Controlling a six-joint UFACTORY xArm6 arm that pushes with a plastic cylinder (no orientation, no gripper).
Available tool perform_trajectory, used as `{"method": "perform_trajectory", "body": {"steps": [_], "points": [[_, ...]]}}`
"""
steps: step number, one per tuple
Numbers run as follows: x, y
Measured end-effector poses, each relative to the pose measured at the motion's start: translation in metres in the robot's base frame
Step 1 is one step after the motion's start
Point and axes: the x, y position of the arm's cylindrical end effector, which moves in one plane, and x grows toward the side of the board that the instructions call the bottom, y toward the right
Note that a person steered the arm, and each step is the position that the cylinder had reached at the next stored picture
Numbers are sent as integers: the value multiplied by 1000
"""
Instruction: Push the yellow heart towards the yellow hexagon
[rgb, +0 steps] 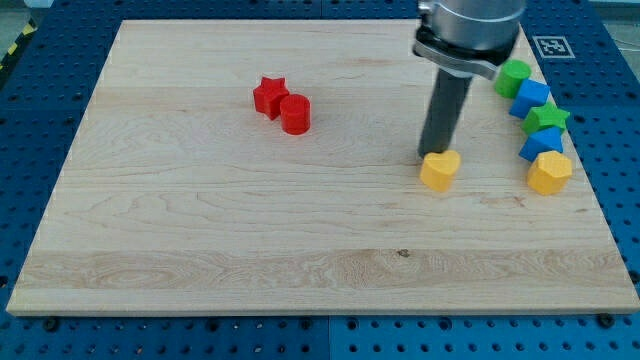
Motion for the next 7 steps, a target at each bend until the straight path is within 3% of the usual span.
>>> {"method": "perform_trajectory", "body": {"steps": [1, 4, 7], "points": [[8, 19], [18, -58], [23, -34]]}}
